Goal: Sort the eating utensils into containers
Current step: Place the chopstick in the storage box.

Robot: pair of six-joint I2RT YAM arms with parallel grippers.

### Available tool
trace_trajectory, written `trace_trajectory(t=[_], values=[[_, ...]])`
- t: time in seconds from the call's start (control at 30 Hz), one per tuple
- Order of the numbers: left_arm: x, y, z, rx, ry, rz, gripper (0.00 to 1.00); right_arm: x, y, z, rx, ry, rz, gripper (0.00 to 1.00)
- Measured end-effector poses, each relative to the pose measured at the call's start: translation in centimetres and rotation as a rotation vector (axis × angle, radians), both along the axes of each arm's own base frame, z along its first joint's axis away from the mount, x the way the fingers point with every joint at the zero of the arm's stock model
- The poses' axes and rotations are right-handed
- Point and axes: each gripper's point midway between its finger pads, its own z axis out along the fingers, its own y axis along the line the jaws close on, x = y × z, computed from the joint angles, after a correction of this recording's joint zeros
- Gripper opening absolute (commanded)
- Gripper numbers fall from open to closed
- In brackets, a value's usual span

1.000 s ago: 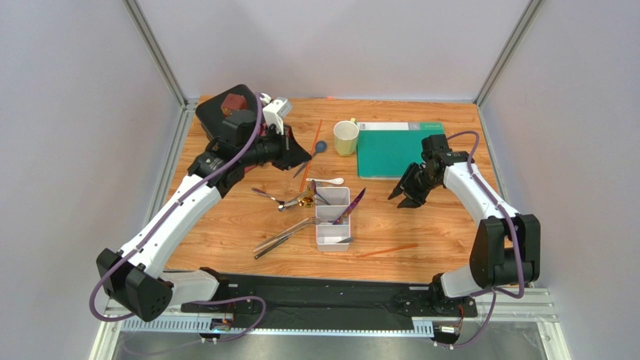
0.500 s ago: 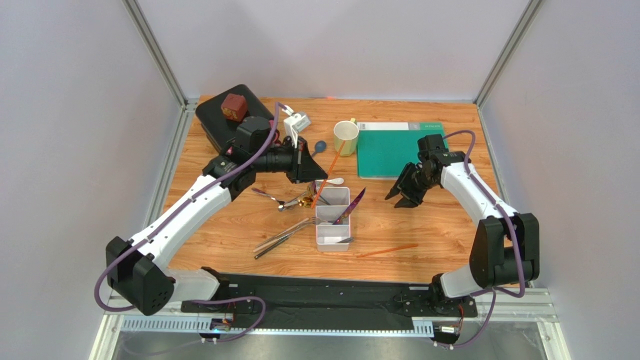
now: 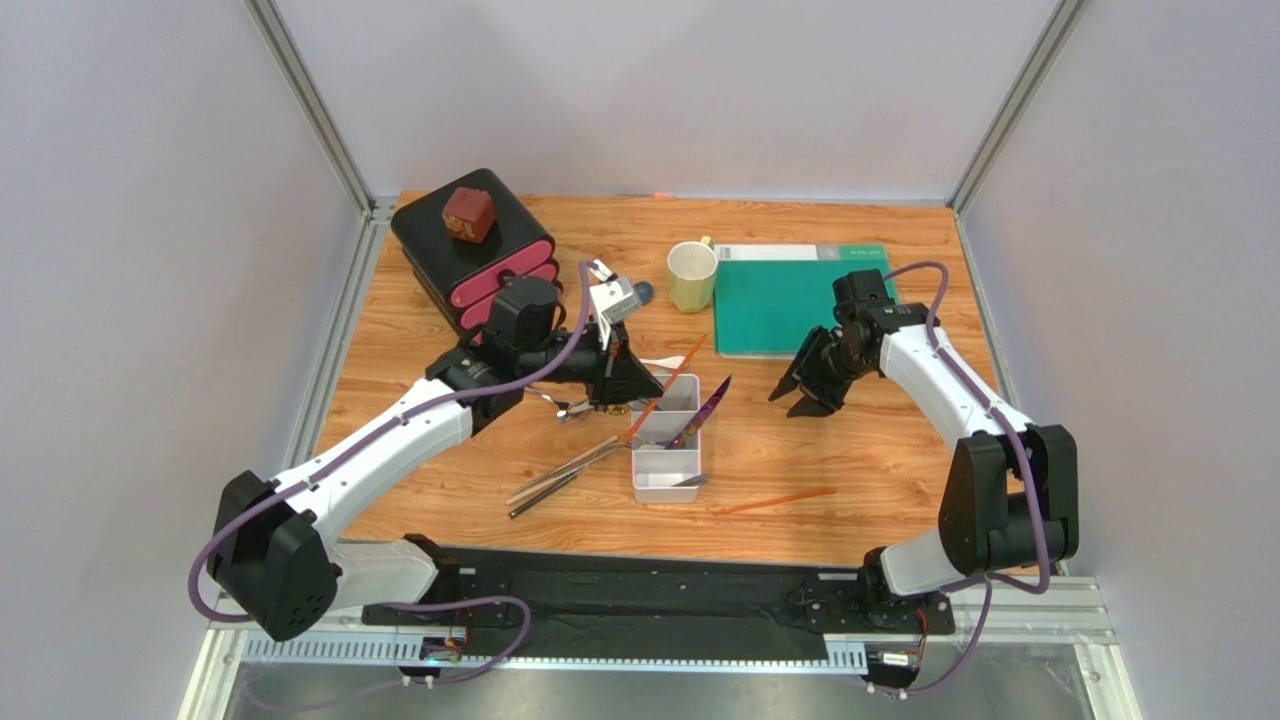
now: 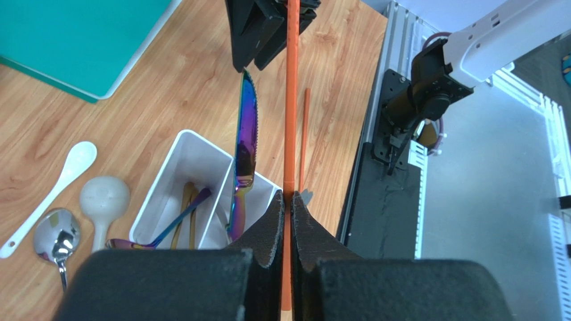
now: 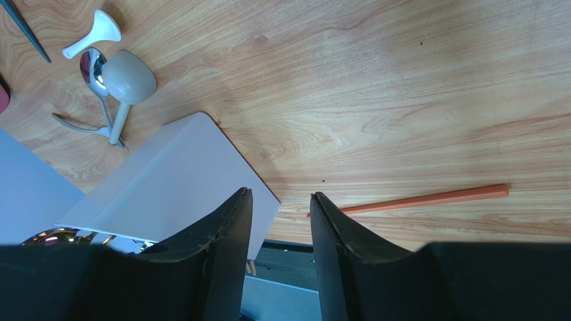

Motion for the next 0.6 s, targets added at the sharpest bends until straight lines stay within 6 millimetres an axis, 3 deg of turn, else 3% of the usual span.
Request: trace_trajectory(t=[0.17,0.43,0.6], values=[[-0.1,-0.8,-0.7,-0.015,-0.056,-0.009,0.0,-0.1,0.2,0.0,0.0,0.001,0.005,0.42],[2.0,-2.8,-1.0,-0.052,-0.167,0.041,0.0,-0.2,0.3,-0.1,-0.001,0.006,0.011,0.42],[1.8,-3.5,-2.0,-0.056,-0.183,0.035,0.0,-0.2,0.3,-0.5,-0.003,0.02,0.011,0.42]])
